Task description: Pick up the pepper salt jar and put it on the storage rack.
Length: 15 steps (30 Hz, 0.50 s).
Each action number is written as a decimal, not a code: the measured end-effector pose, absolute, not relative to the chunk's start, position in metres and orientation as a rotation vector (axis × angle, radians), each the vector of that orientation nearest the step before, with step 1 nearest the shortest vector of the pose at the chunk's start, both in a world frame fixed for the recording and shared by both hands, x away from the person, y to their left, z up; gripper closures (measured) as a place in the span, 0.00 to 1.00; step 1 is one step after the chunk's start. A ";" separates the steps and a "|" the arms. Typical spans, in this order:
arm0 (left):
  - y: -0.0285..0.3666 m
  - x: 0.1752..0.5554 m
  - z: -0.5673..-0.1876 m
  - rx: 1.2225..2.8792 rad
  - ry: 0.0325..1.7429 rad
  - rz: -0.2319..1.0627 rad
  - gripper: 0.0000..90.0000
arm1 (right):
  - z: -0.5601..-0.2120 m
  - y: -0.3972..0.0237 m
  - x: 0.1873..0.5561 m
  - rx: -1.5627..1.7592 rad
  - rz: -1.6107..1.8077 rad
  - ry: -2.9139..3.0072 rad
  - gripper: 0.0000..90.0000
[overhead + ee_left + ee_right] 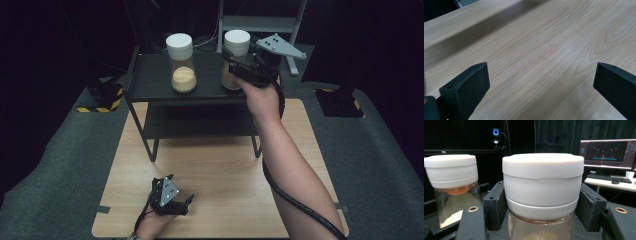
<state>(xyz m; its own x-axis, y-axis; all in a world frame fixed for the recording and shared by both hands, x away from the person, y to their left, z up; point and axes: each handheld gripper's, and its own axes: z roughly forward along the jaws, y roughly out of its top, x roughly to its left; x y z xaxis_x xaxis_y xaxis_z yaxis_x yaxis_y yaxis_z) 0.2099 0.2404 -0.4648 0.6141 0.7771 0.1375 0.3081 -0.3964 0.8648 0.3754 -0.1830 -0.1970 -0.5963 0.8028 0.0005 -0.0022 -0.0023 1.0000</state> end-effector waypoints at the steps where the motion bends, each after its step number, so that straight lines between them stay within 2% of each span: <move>1: 0.240 0.210 -0.465 1.971 0.858 0.683 0.01 | -0.197 -0.182 0.376 0.837 1.663 1.660 0.38; 15: 0.241 0.210 -0.465 1.972 0.859 0.681 0.01 | -0.203 -0.179 0.379 0.828 1.667 1.649 0.38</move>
